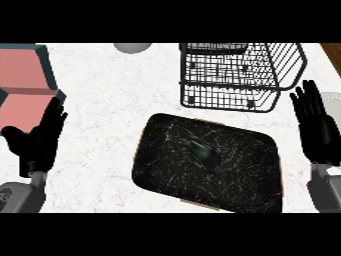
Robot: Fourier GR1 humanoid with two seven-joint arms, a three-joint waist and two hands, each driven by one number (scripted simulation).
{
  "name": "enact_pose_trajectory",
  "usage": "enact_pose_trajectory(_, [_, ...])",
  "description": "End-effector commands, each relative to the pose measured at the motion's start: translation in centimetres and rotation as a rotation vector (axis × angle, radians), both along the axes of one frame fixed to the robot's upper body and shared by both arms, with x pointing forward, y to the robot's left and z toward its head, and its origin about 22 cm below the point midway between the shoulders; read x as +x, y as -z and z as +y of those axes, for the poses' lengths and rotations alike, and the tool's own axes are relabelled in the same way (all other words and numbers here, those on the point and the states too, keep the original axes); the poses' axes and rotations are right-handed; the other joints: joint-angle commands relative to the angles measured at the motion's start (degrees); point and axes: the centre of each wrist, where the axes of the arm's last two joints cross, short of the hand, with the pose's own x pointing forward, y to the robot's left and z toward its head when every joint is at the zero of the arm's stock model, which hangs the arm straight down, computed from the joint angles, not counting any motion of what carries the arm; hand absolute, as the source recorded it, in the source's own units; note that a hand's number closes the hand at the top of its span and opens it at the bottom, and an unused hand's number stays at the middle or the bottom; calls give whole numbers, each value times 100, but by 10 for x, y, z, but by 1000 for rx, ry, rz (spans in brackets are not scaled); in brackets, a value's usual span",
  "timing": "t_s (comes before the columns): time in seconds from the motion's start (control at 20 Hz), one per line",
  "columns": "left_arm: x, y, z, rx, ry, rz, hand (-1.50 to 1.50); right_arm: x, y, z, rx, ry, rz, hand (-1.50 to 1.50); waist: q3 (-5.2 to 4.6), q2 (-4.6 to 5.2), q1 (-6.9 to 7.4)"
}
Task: Pick the eggplant from the tray and place it in the tiered basket
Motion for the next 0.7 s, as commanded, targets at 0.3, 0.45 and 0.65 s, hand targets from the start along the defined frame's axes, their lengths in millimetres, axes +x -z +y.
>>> enact_pose_trajectory(0.3, [9, -11, -69, 10, 420, -108, 0, 14, 7, 84, -550, -335, 146, -150, -160, 326, 592])
enact_pose_trajectory(0.45, [9, -12, -85, -6, 497, -120, 0, 1, 27, 162, -229, -431, 312, -150, -50, 352, 637])
enact_pose_trajectory(0.65, [9, -3, -89, -7, 472, -95, 0, 12, 10, 214, -351, -513, 203, -150, -42, 247, 357])
